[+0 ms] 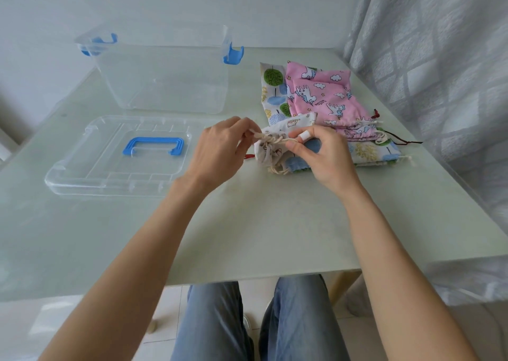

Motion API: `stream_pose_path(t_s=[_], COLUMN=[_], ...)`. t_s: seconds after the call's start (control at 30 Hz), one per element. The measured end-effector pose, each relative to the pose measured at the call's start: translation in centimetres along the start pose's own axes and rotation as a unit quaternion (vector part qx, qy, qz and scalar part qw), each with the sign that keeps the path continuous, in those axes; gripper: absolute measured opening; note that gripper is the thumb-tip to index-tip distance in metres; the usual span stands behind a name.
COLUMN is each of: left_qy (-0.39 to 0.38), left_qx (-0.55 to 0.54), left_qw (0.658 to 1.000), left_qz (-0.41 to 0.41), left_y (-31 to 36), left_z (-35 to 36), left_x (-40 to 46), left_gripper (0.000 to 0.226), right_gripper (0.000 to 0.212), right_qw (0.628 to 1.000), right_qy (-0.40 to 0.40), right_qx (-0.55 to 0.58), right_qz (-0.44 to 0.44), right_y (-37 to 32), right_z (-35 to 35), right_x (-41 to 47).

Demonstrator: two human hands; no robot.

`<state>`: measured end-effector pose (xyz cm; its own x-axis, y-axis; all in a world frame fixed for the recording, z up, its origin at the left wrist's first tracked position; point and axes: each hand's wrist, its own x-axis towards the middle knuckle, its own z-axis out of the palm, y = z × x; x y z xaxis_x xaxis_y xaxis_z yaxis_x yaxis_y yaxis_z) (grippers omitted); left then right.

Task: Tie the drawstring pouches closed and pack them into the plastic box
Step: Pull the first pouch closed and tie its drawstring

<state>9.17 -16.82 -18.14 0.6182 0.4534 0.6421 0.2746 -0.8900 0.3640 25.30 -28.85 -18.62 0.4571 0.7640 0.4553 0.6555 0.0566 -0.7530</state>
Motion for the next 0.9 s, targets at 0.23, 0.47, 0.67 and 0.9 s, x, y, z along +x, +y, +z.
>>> stream_pose_path(t_s=[0.23, 0.47, 0.67, 0.9], left_qy=[-0.041, -0.158, -0.108, -0.306], left_qx=[-0.002, -0.354, -0.271, 0.001], left_qw=[0.998, 0.901, 0.941, 0.948], left_qz=[-0.047, -0.196, -0.17, -0.091], left_y=[0.5, 5.6, 5.3, 0.5], left_z=[-0.6, -0.7, -0.2, 3.4], left_x=[-2.3, -3.4, -0.8, 6.4], left_gripper=[0.009, 0.014, 0.017, 0.059], right_gripper=[0.014, 0.03, 0.059, 0.084], right_qw=[0.999, 0.996, 0.987, 0.965], right_qy=[-0.005, -0.031, -0.069, -0.097], right_qx=[-0.034, 0.023, -0.062, -0.223], right_qz=[0.03, 0.086, 0.129, 0.099], right_y=[0.3, -0.7, -1.1, -2.5], right_z=[0.4, -2.2, -2.8, -0.7], right_x=[-2.6, -5.3, -5.2, -5.0])
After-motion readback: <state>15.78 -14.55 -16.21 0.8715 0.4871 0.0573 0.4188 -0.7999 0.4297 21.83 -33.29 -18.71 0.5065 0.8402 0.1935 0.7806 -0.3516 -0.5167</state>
